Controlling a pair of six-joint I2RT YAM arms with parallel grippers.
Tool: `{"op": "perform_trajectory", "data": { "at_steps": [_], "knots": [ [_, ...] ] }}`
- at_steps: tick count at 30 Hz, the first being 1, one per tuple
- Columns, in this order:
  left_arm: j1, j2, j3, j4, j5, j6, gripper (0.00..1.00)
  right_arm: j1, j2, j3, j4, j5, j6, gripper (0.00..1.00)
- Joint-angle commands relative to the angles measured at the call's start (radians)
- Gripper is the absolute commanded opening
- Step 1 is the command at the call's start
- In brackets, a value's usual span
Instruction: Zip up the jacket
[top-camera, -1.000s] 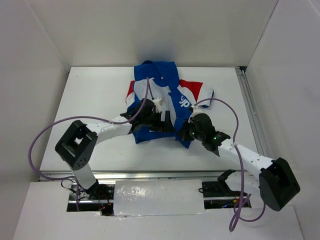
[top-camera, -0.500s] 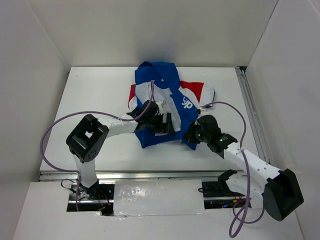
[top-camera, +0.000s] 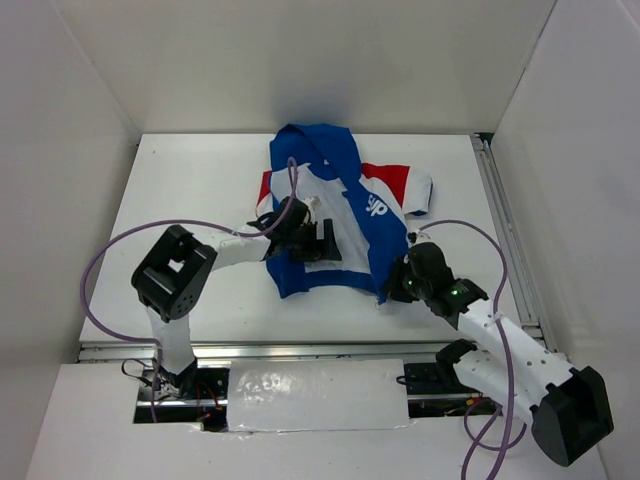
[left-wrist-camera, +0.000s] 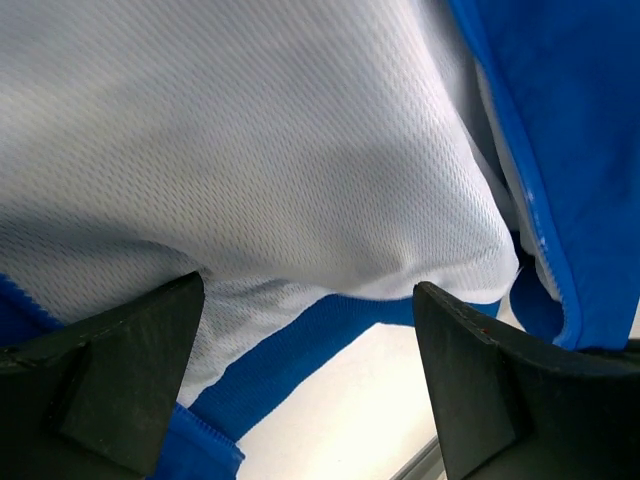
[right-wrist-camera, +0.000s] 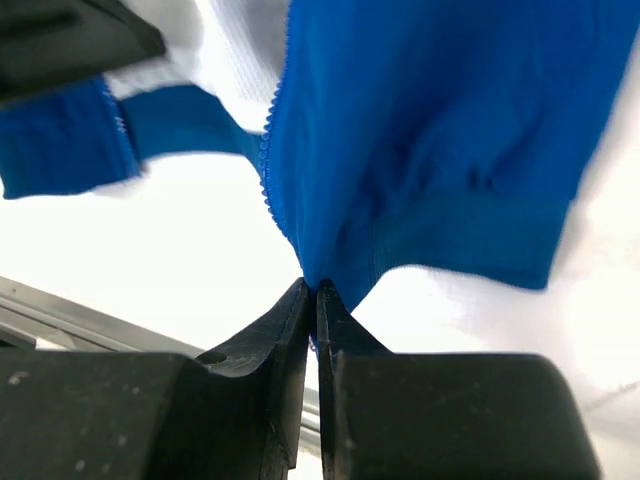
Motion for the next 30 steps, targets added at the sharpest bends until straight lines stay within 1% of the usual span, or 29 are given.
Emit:
{"op": "perform_trajectory", "data": {
  "at_steps": [1,3,4,5,7,8,11,13,15,16,17,19,21,23,26,27,30],
  "knots": [
    [0.053,0.002,-0.044,-0.089,-0.078,0.003,0.99,-0.008,-0.044,-0.01,-0.085,0.024,0.044,0.14],
    [0.067,-0.013,-0.063,-0.089,-0.069,0.004,0.99,-0.009,-0.064,-0.01,-0.088,0.004,0.038,0.12],
    [0.072,-0.022,-0.073,-0.078,-0.068,0.008,0.99,-0.012,-0.079,-0.022,-0.071,-0.019,0.037,0.08],
    [0.072,-0.037,-0.084,-0.046,-0.061,0.021,0.99,-0.012,-0.084,-0.029,-0.021,-0.041,0.022,0.0],
    [0.072,-0.068,-0.107,-0.002,-0.022,0.049,0.99,-0.011,-0.101,-0.042,0.041,-0.08,0.03,0.0],
    [0.072,-0.085,-0.098,-0.002,-0.015,0.055,0.99,-0.014,-0.101,-0.046,0.114,-0.1,0.027,0.0],
    [0.069,-0.122,-0.058,-0.031,0.003,0.087,0.99,-0.018,-0.075,-0.046,0.248,-0.199,0.036,0.0],
    [0.061,-0.16,-0.055,-0.015,0.058,0.127,0.99,-0.018,-0.04,-0.032,0.289,-0.214,0.05,0.0],
    [0.047,-0.237,-0.063,0.012,0.098,0.159,0.99,-0.018,-0.015,-0.029,0.355,-0.22,0.064,0.0],
    [0.021,-0.263,-0.066,0.014,0.098,0.193,0.99,-0.02,0.009,-0.024,0.375,-0.231,0.074,0.0],
    [0.004,-0.318,-0.066,0.014,0.081,0.207,0.99,-0.023,0.022,-0.021,0.386,-0.255,0.074,0.0],
    [-0.034,-0.362,-0.058,-0.034,0.016,0.221,0.99,-0.025,0.041,-0.012,0.432,-0.269,0.079,0.0],
    [-0.037,-0.433,-0.07,-0.102,-0.009,0.198,0.99,-0.029,0.042,-0.012,0.454,-0.265,0.077,0.0],
    [-0.034,-0.506,-0.11,-0.126,-0.046,0.176,0.99,-0.031,0.043,-0.007,0.458,-0.266,0.071,0.0],
    [-0.007,-0.588,-0.176,-0.182,-0.089,0.118,0.99,-0.031,0.051,-0.003,0.457,-0.269,0.06,0.0],
    [0.018,-0.605,-0.193,-0.196,-0.089,0.1,0.99,-0.031,0.06,-0.004,0.457,-0.268,0.059,0.0],
    [0.061,-0.614,-0.231,-0.29,-0.12,0.06,0.99,-0.029,0.084,-0.003,0.451,-0.266,0.054,0.0]
  ]
}}
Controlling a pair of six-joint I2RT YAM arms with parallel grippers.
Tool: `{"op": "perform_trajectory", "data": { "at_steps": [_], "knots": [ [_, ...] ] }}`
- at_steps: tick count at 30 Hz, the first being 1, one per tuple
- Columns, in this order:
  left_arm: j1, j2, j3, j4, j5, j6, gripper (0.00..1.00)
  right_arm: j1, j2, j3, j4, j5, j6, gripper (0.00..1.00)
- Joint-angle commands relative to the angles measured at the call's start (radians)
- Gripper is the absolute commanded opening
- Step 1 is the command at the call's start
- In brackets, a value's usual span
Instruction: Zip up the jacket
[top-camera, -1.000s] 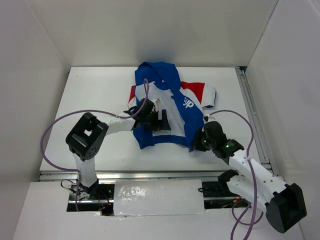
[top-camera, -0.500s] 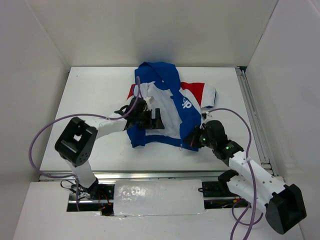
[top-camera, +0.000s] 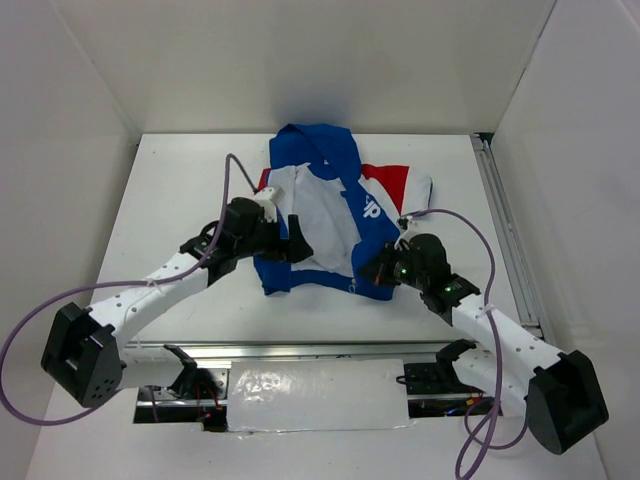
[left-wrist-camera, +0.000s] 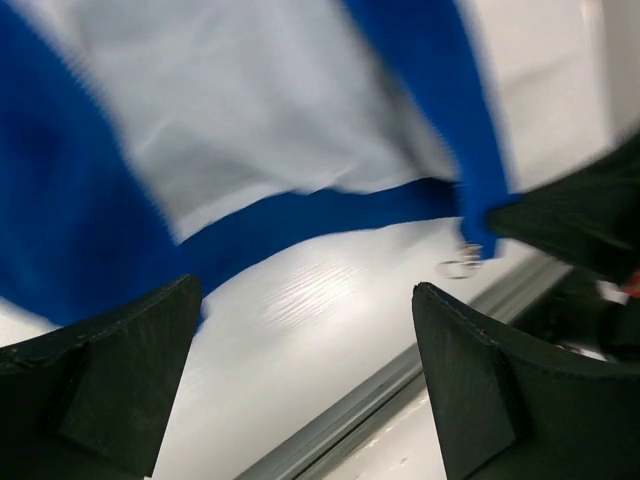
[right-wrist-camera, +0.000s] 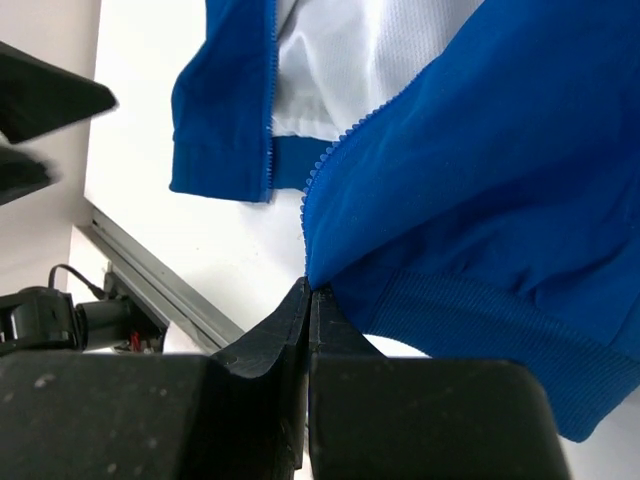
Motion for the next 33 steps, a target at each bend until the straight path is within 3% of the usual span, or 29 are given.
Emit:
{"op": "perform_trajectory", "data": {
  "at_steps": [1,8,21,33],
  "knots": [
    [0.043,0.016,-0.047,-0.174,-0.067,-0.068,0.99,-0.004,0.027,0.04,0.068,-0.017,-0.013,0.0],
    [0.02,0.055,-0.085,-0.243,-0.095,-0.09,0.99,-0.004,0.103,0.064,0.046,-0.005,-0.027,0.0],
    [-0.04,0.363,0.109,-0.536,-0.377,-0.286,0.93,0.002,0.142,0.078,0.014,0.029,-0.043,0.0],
    [-0.048,0.432,0.108,-0.437,-0.345,-0.248,0.79,0.004,0.151,0.087,0.011,0.051,-0.047,0.0]
  ]
}}
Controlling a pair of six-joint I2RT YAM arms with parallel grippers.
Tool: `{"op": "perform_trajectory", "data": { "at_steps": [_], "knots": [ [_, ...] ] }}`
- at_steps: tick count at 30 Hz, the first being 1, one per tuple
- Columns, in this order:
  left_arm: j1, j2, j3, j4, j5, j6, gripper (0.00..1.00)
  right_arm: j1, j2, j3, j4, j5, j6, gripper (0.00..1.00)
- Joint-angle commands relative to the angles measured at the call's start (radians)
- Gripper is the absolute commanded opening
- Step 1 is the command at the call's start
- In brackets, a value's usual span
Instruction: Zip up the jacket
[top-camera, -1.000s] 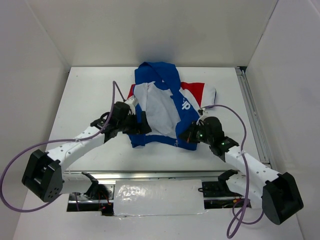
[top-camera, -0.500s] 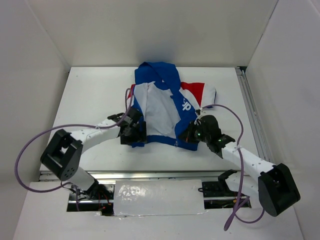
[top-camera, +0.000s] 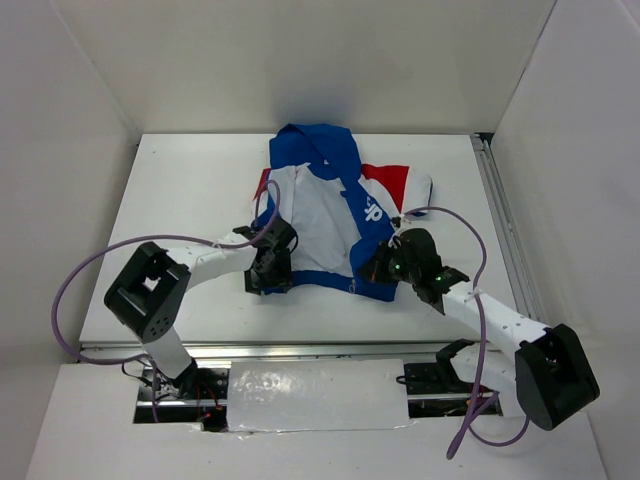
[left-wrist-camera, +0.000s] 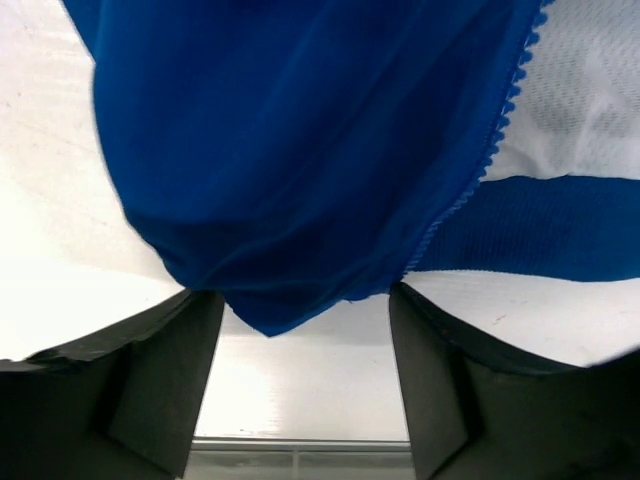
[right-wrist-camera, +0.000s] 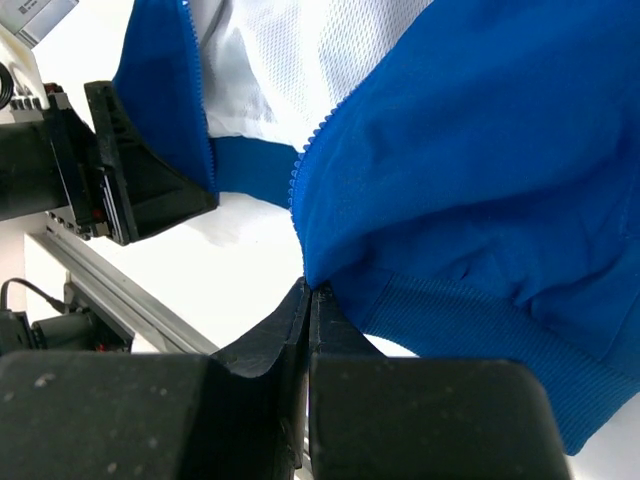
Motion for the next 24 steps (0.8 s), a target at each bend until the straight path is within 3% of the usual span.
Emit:
{"op": "perform_trajectory", "data": {
  "at_steps": [1,12,20,24],
  "knots": [
    [-0.001,-0.006,-0.002,0.068,0.012,0.015,0.76,0.001,0.001,0.045,0.016,0.021,-0.018,0.0],
    [0.059,-0.179,-0.116,0.191,0.129,0.081,0.73,0.004,0.027,0.054,-0.01,0.021,-0.015,0.0],
    [0.062,-0.231,-0.084,0.069,0.022,0.007,0.82,0.006,0.044,0.062,-0.014,0.021,-0.018,0.0],
    [0.059,-0.265,-0.112,0.147,0.031,0.067,0.83,0.006,0.052,0.062,-0.01,0.024,-0.015,0.0]
  ]
}}
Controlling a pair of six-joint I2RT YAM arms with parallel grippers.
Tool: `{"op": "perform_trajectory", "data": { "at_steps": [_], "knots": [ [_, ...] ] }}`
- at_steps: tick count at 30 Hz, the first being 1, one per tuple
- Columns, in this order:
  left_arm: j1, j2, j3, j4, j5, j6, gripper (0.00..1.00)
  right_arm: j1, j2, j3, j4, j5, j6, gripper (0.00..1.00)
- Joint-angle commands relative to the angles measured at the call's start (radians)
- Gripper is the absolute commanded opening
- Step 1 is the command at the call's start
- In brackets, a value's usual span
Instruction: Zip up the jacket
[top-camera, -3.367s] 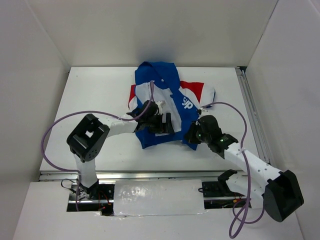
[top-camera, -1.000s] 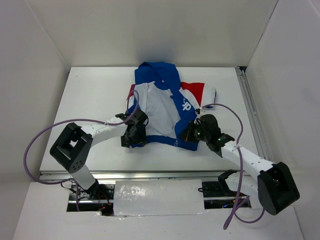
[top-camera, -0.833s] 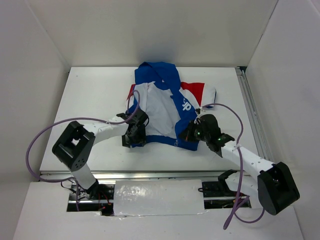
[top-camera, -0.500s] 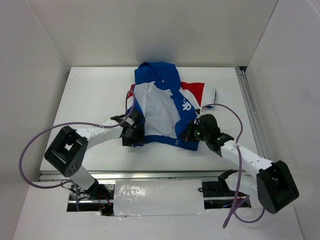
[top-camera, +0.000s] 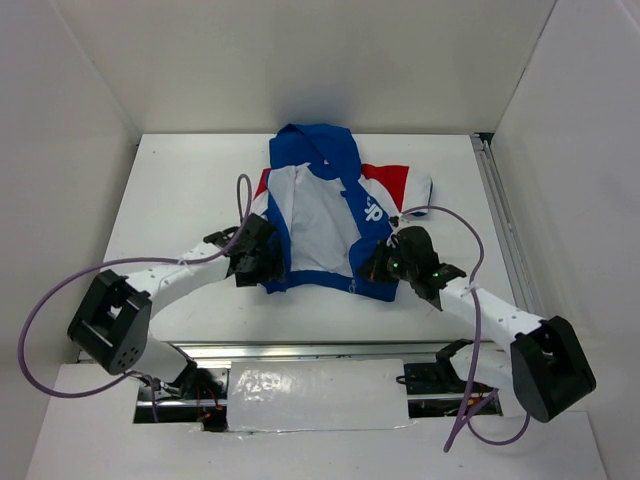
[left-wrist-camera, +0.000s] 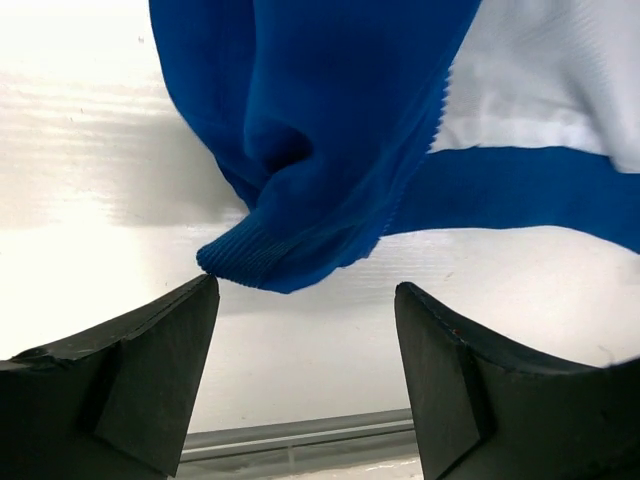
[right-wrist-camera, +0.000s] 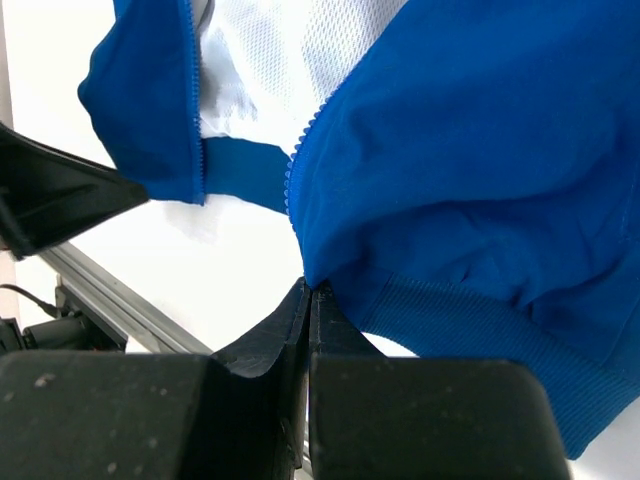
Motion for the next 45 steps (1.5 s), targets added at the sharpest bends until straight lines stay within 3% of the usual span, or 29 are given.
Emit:
{"op": "perform_trajectory", "data": {
  "at_steps": [1,10,12,16,19,26,28,29,30,32,33,34,40,43,45],
  "knots": [
    [-0.002,-0.027,0.001,0.052,0.005,0.041,0.83,0.002,0.015,0.044,0.002,0.016,-0.014,0.0],
    [-0.02,0.127,0.057,0.004,-0.054,0.015,0.88,0.005,0.037,0.049,0.003,0.01,-0.021,0.0],
    [-0.022,0.144,0.065,0.01,-0.053,0.017,0.85,0.005,0.043,0.052,0.005,0.003,-0.019,0.0],
    [-0.022,0.151,0.071,0.004,-0.059,0.011,0.63,0.007,0.049,0.05,0.003,0.003,-0.021,0.0],
    [-0.022,0.134,0.057,0.018,-0.051,0.012,0.51,0.008,0.052,0.05,0.002,0.006,-0.022,0.0],
    [-0.022,0.066,0.036,0.006,-0.059,-0.001,0.49,0.01,0.069,0.058,0.0,-0.003,-0.028,0.0],
    [-0.022,0.042,0.034,-0.008,-0.056,0.0,0.44,0.01,0.075,0.059,0.003,-0.006,-0.028,0.0],
    [-0.022,0.022,0.036,-0.016,-0.051,-0.003,0.4,0.011,0.077,0.059,0.003,-0.01,-0.028,0.0],
    [-0.023,0.008,0.036,-0.016,-0.048,-0.003,0.28,0.011,0.078,0.061,0.006,-0.013,-0.028,0.0],
    [-0.029,-0.015,0.021,-0.002,-0.036,0.011,0.19,0.013,0.084,0.064,0.008,-0.026,-0.031,0.0],
    [-0.029,-0.036,0.015,0.007,-0.028,0.015,0.06,0.014,0.086,0.064,0.009,-0.029,-0.033,0.0],
    [-0.031,-0.047,0.008,0.028,-0.003,0.029,0.02,0.017,0.084,0.065,0.012,-0.03,-0.036,0.0],
    [-0.034,-0.11,-0.059,0.134,0.1,0.091,0.0,0.03,0.074,0.065,0.017,-0.044,-0.045,0.0],
    [-0.035,-0.154,-0.1,0.215,0.181,0.104,0.0,0.04,0.052,0.036,0.101,-0.081,-0.041,0.0],
    [-0.035,-0.176,-0.13,0.278,0.223,0.083,0.0,0.051,0.025,-0.022,0.257,-0.148,-0.022,0.0]
  ]
}}
